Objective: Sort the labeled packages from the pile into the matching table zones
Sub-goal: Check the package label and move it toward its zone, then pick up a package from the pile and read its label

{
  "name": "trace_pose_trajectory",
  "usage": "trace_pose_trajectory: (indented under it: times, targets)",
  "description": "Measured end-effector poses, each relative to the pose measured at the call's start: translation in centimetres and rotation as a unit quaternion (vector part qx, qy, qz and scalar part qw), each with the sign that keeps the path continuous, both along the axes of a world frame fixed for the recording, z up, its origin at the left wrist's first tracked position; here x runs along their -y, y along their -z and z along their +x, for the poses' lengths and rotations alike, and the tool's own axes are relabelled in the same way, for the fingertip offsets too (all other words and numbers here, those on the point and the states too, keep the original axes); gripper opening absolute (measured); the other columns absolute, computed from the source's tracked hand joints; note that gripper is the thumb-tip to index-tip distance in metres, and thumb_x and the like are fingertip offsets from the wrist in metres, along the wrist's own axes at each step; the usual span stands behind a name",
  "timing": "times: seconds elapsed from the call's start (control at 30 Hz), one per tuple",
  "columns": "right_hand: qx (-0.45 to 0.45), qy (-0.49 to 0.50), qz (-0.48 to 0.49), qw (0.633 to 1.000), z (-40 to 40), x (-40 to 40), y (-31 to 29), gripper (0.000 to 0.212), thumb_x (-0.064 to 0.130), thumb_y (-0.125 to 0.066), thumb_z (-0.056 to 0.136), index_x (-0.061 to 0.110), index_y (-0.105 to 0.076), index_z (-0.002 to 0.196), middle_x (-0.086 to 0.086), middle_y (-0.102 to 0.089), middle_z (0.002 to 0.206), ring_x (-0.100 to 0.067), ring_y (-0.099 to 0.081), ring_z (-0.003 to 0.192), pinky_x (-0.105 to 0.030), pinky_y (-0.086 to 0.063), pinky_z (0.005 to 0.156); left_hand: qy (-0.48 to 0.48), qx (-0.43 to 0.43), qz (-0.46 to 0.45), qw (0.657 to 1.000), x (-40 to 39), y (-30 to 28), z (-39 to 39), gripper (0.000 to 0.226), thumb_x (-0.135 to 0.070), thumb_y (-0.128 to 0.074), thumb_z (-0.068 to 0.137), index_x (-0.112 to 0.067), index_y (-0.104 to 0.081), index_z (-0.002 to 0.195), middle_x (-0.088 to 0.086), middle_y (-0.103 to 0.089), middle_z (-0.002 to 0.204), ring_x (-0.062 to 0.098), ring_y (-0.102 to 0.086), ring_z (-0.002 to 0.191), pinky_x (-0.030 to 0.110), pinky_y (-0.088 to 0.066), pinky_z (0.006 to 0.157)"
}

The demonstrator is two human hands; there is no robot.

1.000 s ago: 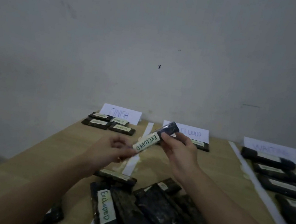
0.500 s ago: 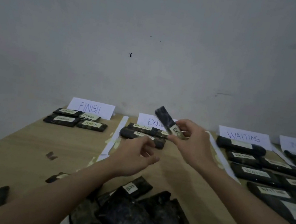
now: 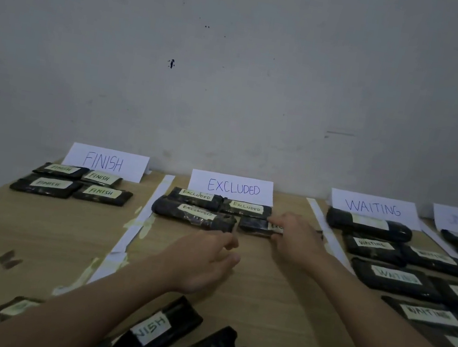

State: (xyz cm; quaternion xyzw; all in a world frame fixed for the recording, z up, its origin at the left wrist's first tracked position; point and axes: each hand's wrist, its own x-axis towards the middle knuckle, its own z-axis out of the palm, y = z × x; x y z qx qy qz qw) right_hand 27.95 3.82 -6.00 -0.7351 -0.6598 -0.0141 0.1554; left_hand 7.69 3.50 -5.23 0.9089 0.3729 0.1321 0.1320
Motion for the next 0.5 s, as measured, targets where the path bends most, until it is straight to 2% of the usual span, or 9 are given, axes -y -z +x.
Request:
trace_pose_trajectory:
  times: [0.17, 0.27, 0.37, 0.5]
  targets:
    - [-0.007, -0.004, 0.0, 1.0, 0.0, 0.2, 0.8, 0.045, 0.016, -0.054, 0.09, 0.019, -0.046, 0.134, -0.004, -0.051, 0.132, -0.022, -0.046, 0.119, -0.035, -0.039, 0.098, 0.006, -0.009, 0.005, 1.0, -0.1, -0.2, -0.6, 0.042, -0.039, -0.035, 0.096, -0.02, -0.043, 0.133, -0.004, -0.049, 0.136, 0.012, -0.046, 0.122, 0.03, -0.038, 0.101]
    - [-0.008, -0.024, 0.022, 0.999, -0.8, 0.9, 0.6, 0.051, 0.019, -0.054, 0.09, 0.018, -0.038, 0.139, -0.002, -0.044, 0.141, -0.021, -0.041, 0.127, -0.036, -0.034, 0.103, 0.007, -0.011, 0.007, 1.0, 0.2, -0.6, -2.1, 0.041, -0.038, -0.035, 0.097, -0.022, -0.041, 0.134, -0.005, -0.048, 0.137, 0.011, -0.044, 0.124, 0.024, -0.035, 0.1]
    - [-0.024, -0.064, 0.056, 0.996, -2.6, 2.1, 0.0, 0.048, 0.022, -0.052, 0.089, 0.015, -0.043, 0.136, -0.003, -0.044, 0.14, -0.022, -0.042, 0.126, -0.035, -0.036, 0.101, -0.01, -0.022, 0.007, 1.0, 0.5, -0.9, -4.8, 0.039, -0.038, -0.036, 0.097, -0.024, -0.042, 0.133, -0.008, -0.048, 0.137, 0.01, -0.043, 0.125, 0.02, -0.031, 0.096]
    - [-0.03, -0.145, 0.073, 0.986, -6.8, 3.5, -1.6, 0.039, 0.022, -0.055, 0.088, 0.015, -0.053, 0.126, -0.004, -0.054, 0.128, -0.023, -0.049, 0.116, -0.036, -0.042, 0.094, -0.048, -0.034, 0.026, 0.998, 1.1, -1.2, -10.1, 0.035, -0.032, -0.043, 0.095, -0.021, -0.047, 0.128, -0.003, -0.053, 0.132, 0.012, -0.046, 0.122, 0.025, -0.036, 0.1]
